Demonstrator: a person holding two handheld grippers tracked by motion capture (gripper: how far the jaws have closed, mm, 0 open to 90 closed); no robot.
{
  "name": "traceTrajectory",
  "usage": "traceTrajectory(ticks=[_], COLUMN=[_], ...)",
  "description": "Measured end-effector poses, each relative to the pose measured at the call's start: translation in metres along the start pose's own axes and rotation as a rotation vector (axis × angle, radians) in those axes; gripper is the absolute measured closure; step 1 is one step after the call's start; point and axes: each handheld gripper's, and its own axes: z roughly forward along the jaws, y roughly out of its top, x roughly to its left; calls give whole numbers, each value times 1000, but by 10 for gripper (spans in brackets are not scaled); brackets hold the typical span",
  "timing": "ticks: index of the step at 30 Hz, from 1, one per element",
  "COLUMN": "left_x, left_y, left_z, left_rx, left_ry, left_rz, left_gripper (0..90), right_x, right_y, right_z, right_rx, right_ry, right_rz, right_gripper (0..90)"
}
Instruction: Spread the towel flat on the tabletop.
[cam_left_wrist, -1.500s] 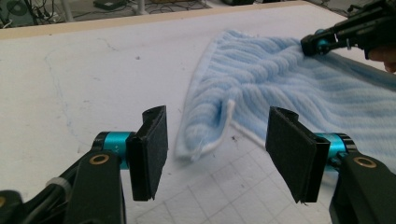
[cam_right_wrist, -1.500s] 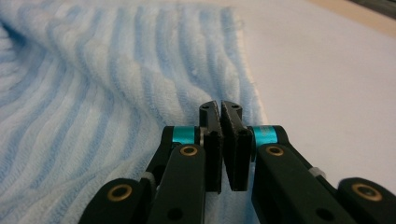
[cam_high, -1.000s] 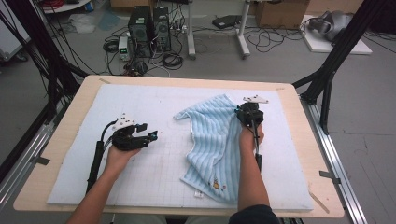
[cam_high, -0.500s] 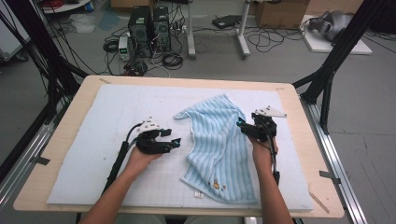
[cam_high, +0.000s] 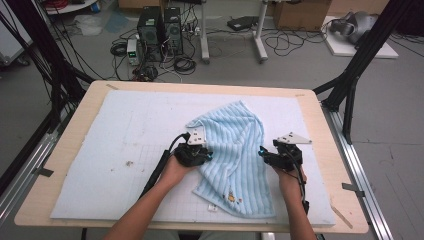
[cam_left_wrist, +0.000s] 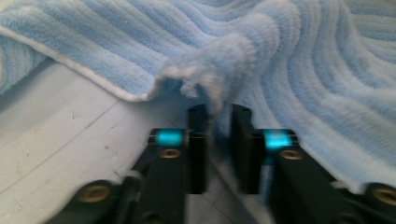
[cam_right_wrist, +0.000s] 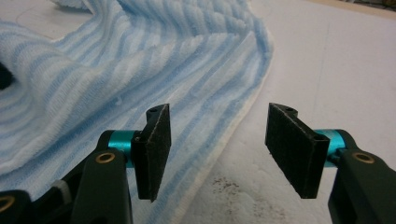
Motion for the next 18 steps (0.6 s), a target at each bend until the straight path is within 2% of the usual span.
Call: traceTrajectory(ticks=[1,6,12,14,15,16,17,18], left_x=[1,17,47,56,59,62,64,65], left_y=[0,-3,-16,-21,-23,-25,-26,-27], left_z=[0,-6,-27,-35,-38,-40,-41,-42], left_rx=[2,12,13,-5,-10,-14,-10,-7], left_ry=[12,59,126,145,153,153,154,166], left_rz=[-3,-78,-153,-189,-194,-204,-202,-196], left_gripper=[868,876,877,877,877,877,878,878], right_x=[1,7,23,26,26,28,32,32], right_y=[-1,-3,-3,1,1,3,7,7], right_z=[1,8,31,37,37,39,45,45], right_rx=[7,33,121,109,109,109,107,107], right_ry=[4,31,61,65,65,74,88,88], right_rz=[8,0,-14,-13,-13,-16,-24,-24], right_gripper=[401,414,434,580,580,641,775,775])
